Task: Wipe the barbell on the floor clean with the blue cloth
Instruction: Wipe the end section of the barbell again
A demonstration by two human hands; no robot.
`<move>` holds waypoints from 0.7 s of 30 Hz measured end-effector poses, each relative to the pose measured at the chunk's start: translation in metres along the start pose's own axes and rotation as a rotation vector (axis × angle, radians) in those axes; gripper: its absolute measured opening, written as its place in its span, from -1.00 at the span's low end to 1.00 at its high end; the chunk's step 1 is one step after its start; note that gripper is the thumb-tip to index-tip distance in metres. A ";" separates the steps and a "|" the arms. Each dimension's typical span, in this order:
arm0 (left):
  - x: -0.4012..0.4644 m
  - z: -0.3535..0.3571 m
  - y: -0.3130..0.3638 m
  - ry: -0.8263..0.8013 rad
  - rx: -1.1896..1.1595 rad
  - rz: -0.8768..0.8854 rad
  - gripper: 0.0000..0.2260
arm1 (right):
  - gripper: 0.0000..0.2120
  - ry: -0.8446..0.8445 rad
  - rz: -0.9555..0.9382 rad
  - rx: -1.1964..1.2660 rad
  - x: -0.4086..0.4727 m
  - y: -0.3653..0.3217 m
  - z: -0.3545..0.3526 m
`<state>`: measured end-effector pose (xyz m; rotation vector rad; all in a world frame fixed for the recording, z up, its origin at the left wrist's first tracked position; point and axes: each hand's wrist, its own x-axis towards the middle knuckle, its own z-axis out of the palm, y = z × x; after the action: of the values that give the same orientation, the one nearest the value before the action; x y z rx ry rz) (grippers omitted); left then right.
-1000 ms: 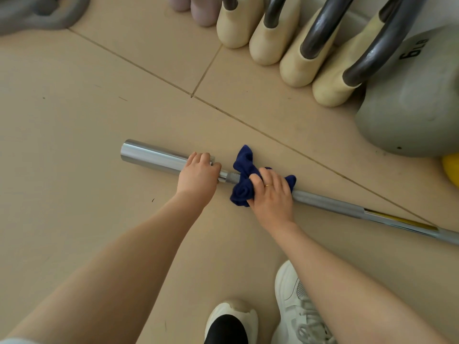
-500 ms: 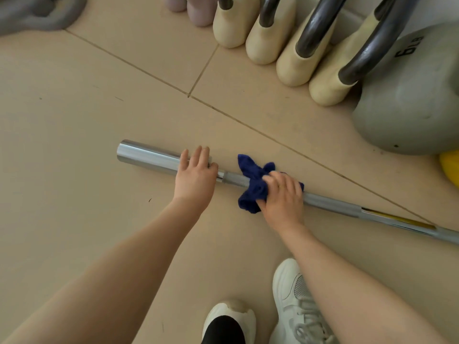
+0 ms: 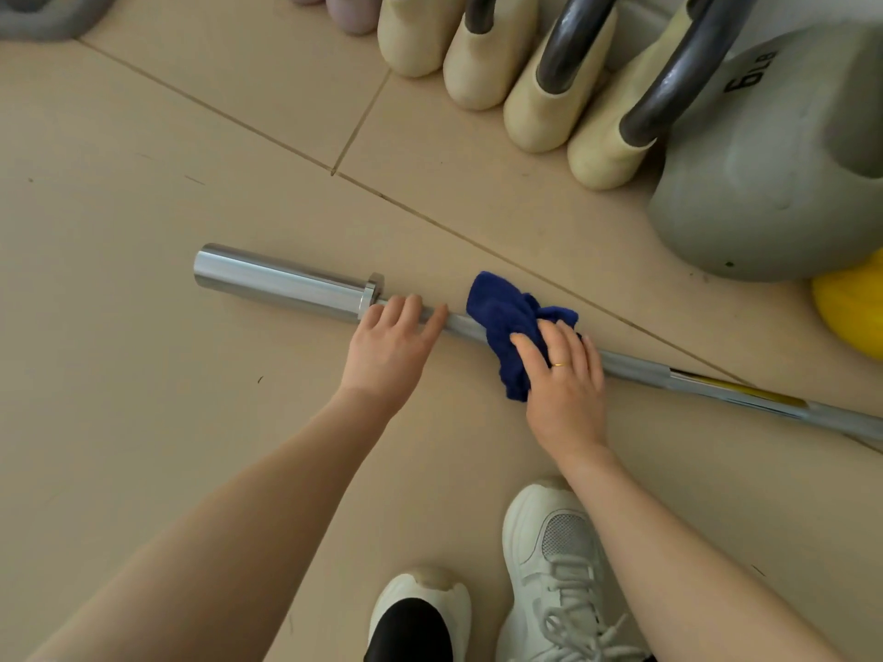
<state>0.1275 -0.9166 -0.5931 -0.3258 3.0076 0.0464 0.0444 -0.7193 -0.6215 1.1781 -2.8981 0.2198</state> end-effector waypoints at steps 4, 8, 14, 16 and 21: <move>0.008 -0.004 0.001 0.009 0.033 -0.022 -0.60 | -0.65 -0.007 0.273 0.052 0.023 -0.043 -0.006; 0.010 -0.004 0.000 -0.021 0.050 -0.022 -0.66 | -0.61 -0.059 0.121 0.025 0.031 -0.047 -0.009; 0.007 -0.003 0.003 0.014 0.025 -0.042 -0.62 | -0.51 -0.131 0.386 -0.066 0.002 0.022 -0.030; 0.006 -0.003 0.003 0.015 0.023 -0.042 -0.61 | -0.54 -0.163 0.478 -0.021 0.005 0.014 -0.033; 0.003 -0.004 0.003 0.024 0.022 -0.037 -0.62 | -0.58 -0.236 0.293 -0.054 0.005 0.006 -0.039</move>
<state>0.1235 -0.9144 -0.5897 -0.3829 3.0219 0.0064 0.0347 -0.7135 -0.5835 0.8175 -3.2527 0.0006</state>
